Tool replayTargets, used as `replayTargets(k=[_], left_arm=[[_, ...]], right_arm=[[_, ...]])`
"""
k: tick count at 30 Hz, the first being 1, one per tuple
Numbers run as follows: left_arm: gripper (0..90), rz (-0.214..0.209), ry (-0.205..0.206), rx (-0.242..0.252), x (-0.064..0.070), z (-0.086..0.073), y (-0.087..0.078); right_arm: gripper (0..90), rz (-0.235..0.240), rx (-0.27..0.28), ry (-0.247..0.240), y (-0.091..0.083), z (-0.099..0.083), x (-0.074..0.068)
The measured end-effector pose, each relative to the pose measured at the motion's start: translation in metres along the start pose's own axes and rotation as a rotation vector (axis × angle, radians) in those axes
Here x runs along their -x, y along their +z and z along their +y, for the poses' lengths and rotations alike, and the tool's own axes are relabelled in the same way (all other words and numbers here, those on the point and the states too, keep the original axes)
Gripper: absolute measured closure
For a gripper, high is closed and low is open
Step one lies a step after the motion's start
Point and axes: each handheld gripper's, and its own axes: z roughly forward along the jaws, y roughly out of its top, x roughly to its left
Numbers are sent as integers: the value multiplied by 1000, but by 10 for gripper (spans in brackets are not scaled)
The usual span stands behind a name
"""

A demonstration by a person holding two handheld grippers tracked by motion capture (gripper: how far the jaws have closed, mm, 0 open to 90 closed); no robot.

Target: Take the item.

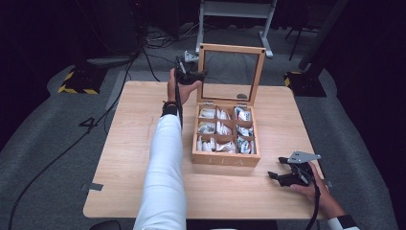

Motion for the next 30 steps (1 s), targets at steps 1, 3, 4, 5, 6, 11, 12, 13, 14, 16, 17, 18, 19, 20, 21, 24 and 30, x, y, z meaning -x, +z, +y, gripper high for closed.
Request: replayTargets(k=[1,3,4,5,6,11,12,13,14,16,17,18,19,20,21,24,30], left_arm=[[551,0,0,0,0,0,0],[548,-6,12,-11,1,-6,0],[546,-7,21,-17,1,-8,0],[546,-7,30,-27,2,-10,0],[546,-7,42,-39,2,-11,0],[546,-10,65,-82,3,-23,3],[546,-8,69,-89,3,-26,4],[546,-12,69,-99,3,-29,4],[547,-17,66,-102,4,-31,5],[548,-20,66,-105,4,-36,6],[549,-22,65,-109,4,-38,6],[547,-24,68,-109,5,-40,6],[545,-24,69,-108,5,-42,6],[540,-30,69,-110,5,-44,6],[534,-36,75,-111,5,-46,6],[530,-46,83,-129,4,-51,3],[520,-74,103,-152,5,-64,0]], right_arm=[[190,0,0,0,0,0,0],[189,1,0,-1,0,0,0],[189,1,0,-1,0,0,0],[189,1,0,0,0,0,0],[189,1,0,0,0,0,0],[190,1,0,0,0,0,0],[189,1,-1,-3,0,0,0],[189,1,-1,-3,0,0,0],[189,1,-1,-3,0,0,0],[189,1,-1,-3,0,0,0],[189,1,-1,-3,0,0,0],[189,1,-1,-3,0,0,0],[189,1,-1,-3,0,0,0],[189,1,-1,-3,0,0,0],[189,1,-1,-3,0,0,0],[189,1,-1,-3,0,0,0],[189,0,-1,-3,0,0,0]])
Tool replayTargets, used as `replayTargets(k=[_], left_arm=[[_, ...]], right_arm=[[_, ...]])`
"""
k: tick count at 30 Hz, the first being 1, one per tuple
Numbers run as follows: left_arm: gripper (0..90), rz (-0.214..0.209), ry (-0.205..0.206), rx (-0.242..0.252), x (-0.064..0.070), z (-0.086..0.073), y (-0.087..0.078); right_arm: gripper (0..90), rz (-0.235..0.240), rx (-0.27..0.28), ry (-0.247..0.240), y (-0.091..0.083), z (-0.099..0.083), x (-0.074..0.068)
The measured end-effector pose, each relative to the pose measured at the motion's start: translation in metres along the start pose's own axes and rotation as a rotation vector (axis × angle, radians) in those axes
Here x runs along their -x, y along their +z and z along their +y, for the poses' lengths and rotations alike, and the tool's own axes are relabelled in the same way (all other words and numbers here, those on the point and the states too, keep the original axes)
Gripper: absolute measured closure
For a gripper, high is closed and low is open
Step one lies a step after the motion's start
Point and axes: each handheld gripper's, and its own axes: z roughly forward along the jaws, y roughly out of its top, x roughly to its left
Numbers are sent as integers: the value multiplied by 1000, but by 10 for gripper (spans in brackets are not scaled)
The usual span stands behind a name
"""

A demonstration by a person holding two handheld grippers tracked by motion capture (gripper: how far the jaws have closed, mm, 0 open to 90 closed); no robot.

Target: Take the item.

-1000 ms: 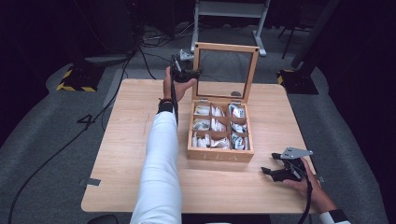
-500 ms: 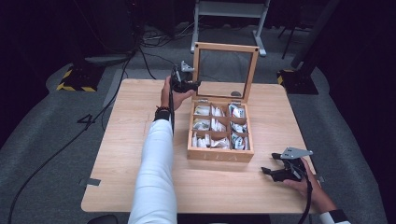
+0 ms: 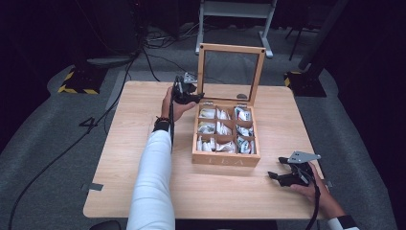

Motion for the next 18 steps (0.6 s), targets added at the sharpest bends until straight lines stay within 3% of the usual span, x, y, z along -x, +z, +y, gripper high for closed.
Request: replayTargets(k=[6,18], left_arm=[[440,26,-7,20,3,-10,-10],[236,74,30,-38,13,-29,-52]], right_arm=[[189,0,0,0,0,0,0],[189,-2,0,3,0,0,0]])
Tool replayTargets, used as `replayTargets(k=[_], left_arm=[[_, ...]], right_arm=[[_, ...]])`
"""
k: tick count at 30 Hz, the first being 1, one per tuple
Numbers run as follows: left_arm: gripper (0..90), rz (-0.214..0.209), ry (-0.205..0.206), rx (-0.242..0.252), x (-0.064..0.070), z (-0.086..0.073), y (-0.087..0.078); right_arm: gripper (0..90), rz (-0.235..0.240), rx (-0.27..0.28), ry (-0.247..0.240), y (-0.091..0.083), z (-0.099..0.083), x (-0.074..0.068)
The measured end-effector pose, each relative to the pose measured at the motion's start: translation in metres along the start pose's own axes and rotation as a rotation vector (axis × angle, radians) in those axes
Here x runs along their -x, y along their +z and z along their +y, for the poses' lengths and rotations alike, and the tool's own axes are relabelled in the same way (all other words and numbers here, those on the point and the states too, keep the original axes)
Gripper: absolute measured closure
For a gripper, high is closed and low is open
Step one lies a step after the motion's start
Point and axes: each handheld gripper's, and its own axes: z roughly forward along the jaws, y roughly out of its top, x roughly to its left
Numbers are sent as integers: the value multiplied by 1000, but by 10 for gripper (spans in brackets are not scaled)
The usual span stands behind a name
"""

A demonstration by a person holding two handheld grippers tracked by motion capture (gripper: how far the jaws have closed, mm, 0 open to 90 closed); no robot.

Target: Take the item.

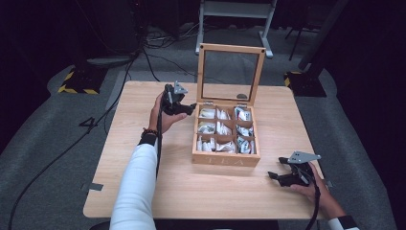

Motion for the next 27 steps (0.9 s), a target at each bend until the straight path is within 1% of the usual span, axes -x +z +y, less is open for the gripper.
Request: replayTargets(k=[3,5,8,10,14,15,17,18,19,20,21,22,24,27], left_arm=[[214,2,20,-13,3,-8,-11],[203,12,31,-20,6,-13,-19],[192,7,63,-30,12,-21,-32],[175,2,93,-40,17,-26,-40],[173,-5,141,-62,26,-38,-54],[174,-11,143,-59,28,-41,-56],[174,-21,158,-73,31,-47,-60],[174,-14,172,-85,34,-50,-61],[174,-14,172,-85,34,-50,-61],[174,-14,188,-89,38,-55,-64],[174,-19,185,-89,39,-57,-66],[174,-24,193,-91,41,-60,-67],[175,-20,199,-90,44,-64,-70],[175,-29,204,-100,48,-71,-76]], right_arm=[[189,-1,0,0,0,0,0],[189,-1,0,0,0,0,0],[189,0,0,-1,-1,-1,0],[189,0,-1,-1,-1,-1,0],[188,1,1,-1,-1,-1,0],[188,1,1,-1,-1,-1,0],[188,0,0,0,-1,-1,0],[187,0,1,0,-1,-1,0],[187,0,2,1,-1,-1,0],[187,-1,1,1,-1,-1,0],[187,-1,1,2,-1,-1,0],[186,-1,1,2,-1,-1,0],[186,-2,1,2,-1,-1,0],[186,-3,1,2,-1,-1,0]])
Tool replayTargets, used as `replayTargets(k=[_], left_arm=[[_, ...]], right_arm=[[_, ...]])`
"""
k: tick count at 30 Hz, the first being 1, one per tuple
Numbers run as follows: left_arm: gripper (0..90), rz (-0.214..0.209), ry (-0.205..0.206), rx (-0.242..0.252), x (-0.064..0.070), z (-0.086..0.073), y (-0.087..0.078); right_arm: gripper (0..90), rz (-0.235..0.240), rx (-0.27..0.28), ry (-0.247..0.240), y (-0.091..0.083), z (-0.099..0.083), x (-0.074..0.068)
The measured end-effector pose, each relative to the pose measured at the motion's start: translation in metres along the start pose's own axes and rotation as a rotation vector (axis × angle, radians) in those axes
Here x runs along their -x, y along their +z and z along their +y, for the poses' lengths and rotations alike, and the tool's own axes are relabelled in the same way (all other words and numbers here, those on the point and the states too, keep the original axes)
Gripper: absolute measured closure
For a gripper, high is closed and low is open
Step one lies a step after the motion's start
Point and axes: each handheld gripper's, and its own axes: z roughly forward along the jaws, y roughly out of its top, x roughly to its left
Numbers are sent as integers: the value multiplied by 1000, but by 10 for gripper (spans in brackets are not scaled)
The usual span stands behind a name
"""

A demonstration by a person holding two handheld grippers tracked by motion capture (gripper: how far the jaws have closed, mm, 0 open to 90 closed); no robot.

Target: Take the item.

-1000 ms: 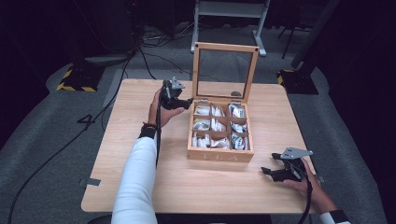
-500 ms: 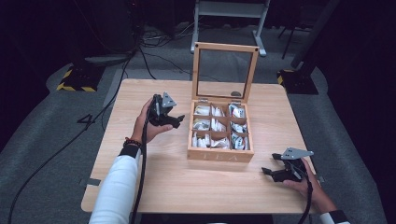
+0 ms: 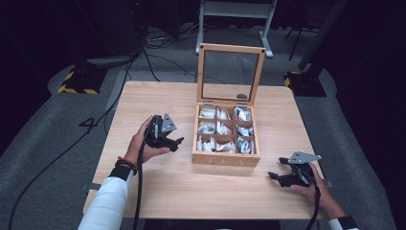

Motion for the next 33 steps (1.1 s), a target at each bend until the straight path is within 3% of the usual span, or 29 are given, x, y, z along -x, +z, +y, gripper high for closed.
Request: replayTargets(k=[12,16,17,19,20,22,25,30,33], left_arm=[[174,-45,9,-55,25,-32,-7],[174,-67,-26,-52,30,-45,-9],[174,-77,-22,-71,31,-48,-8],[177,-129,-39,-92,31,-53,-9],[179,-132,-47,-84,32,-55,-11],[173,-96,-38,-77,36,-60,-14],[176,-134,-52,-94,36,-65,-17],[166,-113,-64,-85,43,-77,-23],[164,-104,-83,-92,45,-86,-24]], right_arm=[[162,-13,-11,3,-1,0,1],[159,-12,-24,2,-3,0,2],[159,-9,-25,-2,-3,-1,2],[159,-3,-23,-3,-4,-1,2],[160,-1,-24,-3,-4,-1,3],[167,0,-25,-2,-4,-1,3],[243,12,-21,-3,-6,-2,4],[240,22,-15,12,-10,1,7],[346,64,6,4,-14,9,7]])
